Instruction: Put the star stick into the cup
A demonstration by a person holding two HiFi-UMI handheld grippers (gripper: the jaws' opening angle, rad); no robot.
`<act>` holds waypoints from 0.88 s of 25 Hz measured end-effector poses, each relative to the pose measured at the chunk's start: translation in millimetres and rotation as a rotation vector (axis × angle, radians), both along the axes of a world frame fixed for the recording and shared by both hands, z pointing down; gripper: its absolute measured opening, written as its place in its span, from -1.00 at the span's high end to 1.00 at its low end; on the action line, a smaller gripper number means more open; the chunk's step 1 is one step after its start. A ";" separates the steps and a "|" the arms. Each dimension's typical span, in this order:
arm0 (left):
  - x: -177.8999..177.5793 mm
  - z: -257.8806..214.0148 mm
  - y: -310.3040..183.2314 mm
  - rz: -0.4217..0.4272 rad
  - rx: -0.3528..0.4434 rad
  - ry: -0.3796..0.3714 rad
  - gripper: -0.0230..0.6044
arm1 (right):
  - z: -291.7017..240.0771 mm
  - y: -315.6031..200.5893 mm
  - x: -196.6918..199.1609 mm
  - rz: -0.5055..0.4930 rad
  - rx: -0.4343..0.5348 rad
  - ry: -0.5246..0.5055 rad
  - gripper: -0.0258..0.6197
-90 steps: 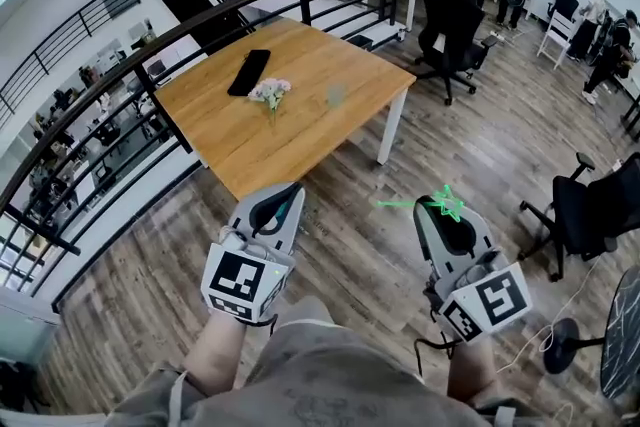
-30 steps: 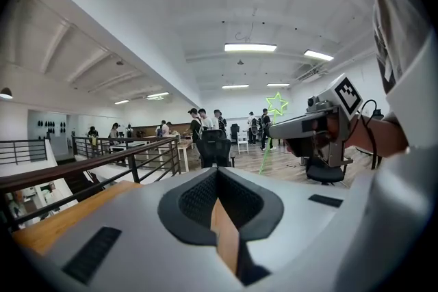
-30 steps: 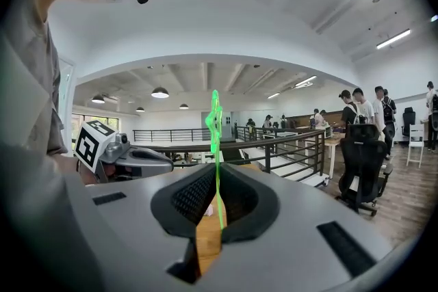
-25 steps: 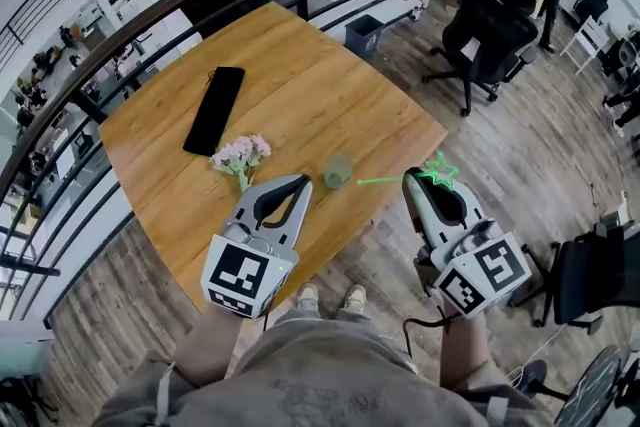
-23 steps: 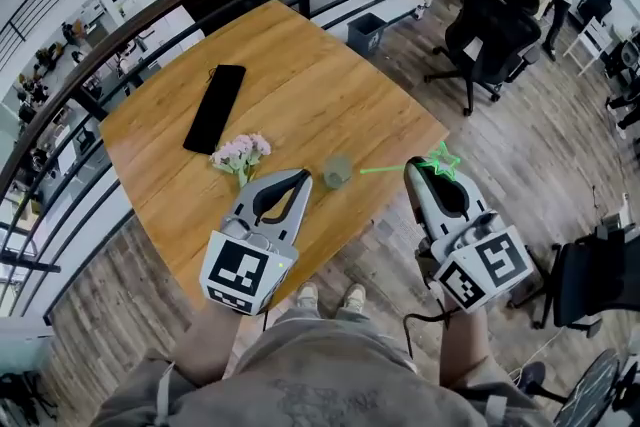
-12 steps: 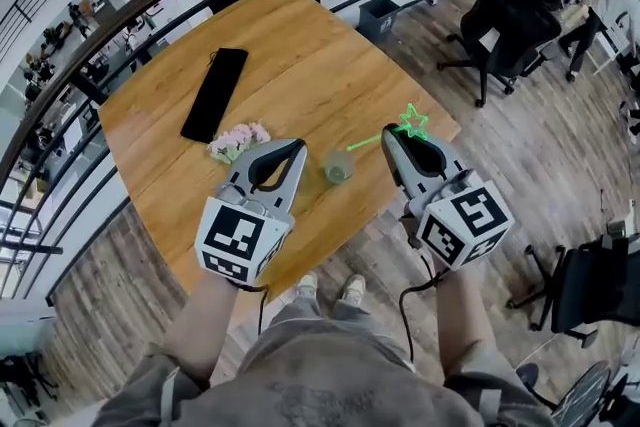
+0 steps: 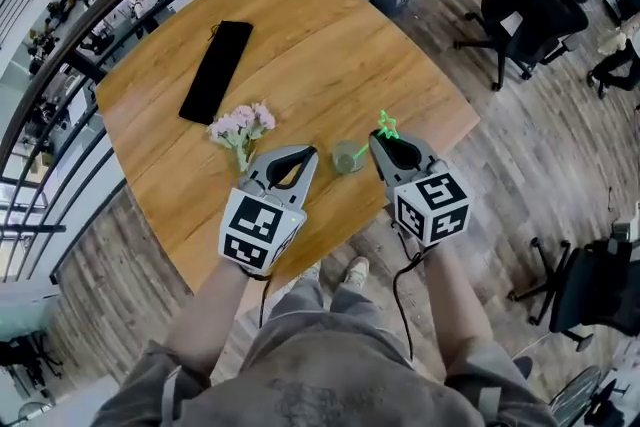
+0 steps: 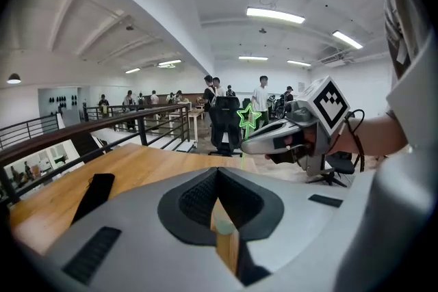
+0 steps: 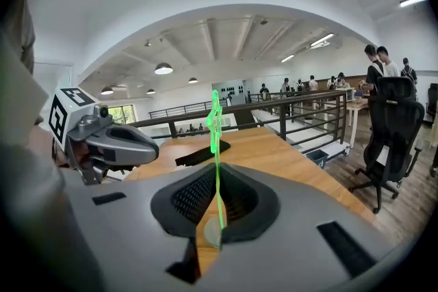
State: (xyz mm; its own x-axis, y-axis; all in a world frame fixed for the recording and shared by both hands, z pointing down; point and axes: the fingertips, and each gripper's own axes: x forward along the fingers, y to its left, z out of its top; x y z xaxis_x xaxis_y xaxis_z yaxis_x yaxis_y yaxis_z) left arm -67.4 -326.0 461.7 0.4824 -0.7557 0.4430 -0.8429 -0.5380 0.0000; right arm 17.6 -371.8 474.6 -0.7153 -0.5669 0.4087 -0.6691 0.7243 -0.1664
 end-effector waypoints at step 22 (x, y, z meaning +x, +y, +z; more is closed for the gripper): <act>-1.0 80.8 14.3 -0.016 -0.198 0.055 0.88 | 134.5 -9.1 -13.9 0.035 -0.234 0.151 0.17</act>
